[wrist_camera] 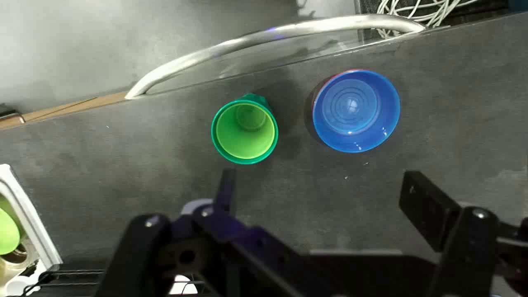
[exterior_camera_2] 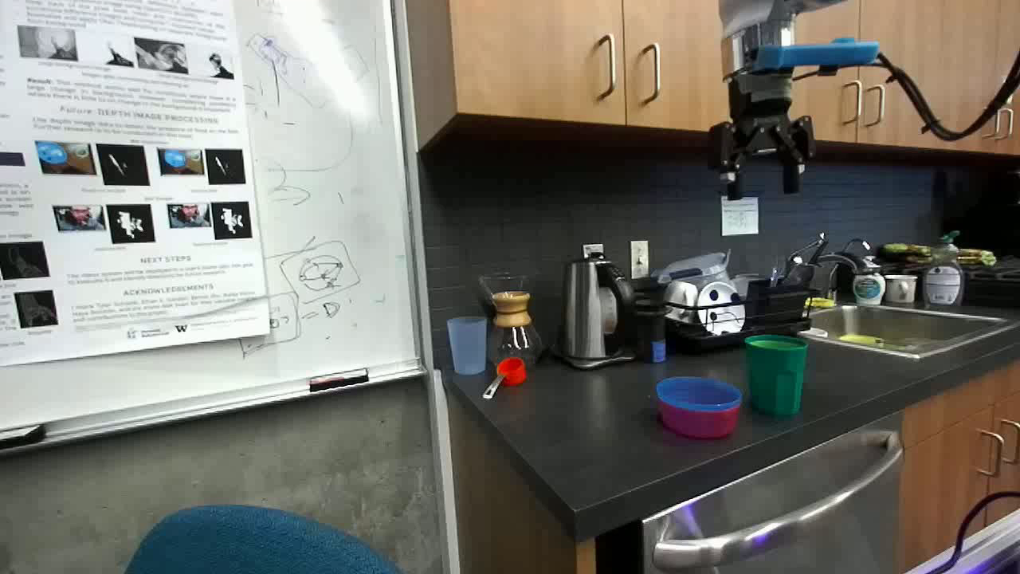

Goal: Put the green cup into the bowl

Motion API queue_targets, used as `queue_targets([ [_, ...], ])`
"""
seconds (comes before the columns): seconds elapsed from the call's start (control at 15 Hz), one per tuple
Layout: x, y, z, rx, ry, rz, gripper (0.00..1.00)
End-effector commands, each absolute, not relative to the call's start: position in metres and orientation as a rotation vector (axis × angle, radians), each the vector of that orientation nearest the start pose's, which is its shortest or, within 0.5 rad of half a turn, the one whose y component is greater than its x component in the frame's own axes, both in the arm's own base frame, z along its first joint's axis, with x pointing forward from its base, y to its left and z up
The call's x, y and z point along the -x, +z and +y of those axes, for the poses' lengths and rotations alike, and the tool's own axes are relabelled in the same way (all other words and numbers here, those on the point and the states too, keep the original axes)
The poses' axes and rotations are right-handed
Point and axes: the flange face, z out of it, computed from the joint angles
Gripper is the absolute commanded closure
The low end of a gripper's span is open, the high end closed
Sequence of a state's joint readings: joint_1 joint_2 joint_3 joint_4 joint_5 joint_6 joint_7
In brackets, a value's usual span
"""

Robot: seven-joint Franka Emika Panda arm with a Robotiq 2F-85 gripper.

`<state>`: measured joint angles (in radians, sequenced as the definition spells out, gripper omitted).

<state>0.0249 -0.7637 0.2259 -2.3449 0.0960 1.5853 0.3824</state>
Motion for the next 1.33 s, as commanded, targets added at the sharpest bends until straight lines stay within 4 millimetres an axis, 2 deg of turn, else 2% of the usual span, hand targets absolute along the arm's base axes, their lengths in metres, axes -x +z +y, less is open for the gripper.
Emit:
queue_targets([
  [0.0,-0.303,0.583,0.108,3.186,-0.013,0.312,0.00],
  [0.27,-0.303,0.583,0.108,3.186,-0.014,0.312,0.00],
  [0.47,-0.312,0.578,0.104,3.176,-0.050,0.286,0.00],
  [0.87,-0.346,0.552,0.057,3.114,-0.092,0.394,0.00],
  [1.07,-0.353,0.537,0.035,3.089,-0.057,0.466,0.00],
  [1.27,-0.356,0.514,0.019,3.073,0.021,0.535,0.00],
])
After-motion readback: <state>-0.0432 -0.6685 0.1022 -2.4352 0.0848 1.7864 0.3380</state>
